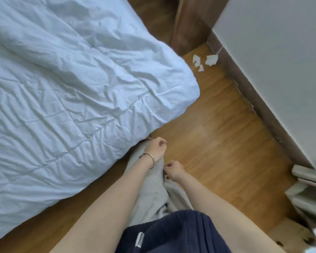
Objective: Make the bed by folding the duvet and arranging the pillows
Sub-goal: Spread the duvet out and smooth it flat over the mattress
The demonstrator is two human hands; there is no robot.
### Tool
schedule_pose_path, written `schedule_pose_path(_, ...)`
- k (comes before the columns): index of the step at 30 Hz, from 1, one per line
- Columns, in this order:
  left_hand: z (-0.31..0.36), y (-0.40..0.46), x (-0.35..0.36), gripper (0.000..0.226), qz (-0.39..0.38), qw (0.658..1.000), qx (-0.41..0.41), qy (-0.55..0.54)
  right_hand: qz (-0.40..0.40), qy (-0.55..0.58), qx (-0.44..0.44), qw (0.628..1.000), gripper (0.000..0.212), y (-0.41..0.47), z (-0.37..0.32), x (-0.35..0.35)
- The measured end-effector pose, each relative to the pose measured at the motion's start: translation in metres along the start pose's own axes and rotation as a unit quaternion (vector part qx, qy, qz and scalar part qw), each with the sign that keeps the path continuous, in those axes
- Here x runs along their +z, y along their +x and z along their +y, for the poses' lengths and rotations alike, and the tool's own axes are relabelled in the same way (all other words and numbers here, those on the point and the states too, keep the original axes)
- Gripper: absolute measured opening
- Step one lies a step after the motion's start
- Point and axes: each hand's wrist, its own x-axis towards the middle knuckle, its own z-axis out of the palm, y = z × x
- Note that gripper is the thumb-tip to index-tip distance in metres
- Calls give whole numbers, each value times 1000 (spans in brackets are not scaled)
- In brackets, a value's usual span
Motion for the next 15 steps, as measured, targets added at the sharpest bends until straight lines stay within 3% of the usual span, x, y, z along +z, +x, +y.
schedule_pose_path(5, 48, 60, 8, 52, 120, 993, -13, -13, 87, 11, -72, 994, 47, 45, -57, -112)
schedule_pose_path(8, 93, 102, -5, 66, 178, 982, -28, 52, 123, -21, -120, 985, 57, 74, -112, -188)
schedule_pose_path(11, 137, 139, -22, 67, 243, 965, -74, 62, 117, -69, -130, 982, 62, 96, -161, -246)
schedule_pose_path(15, 176, 184, -39, 60, 279, 956, -95, -5, 61, -153, -134, 977, 64, 128, -218, -297)
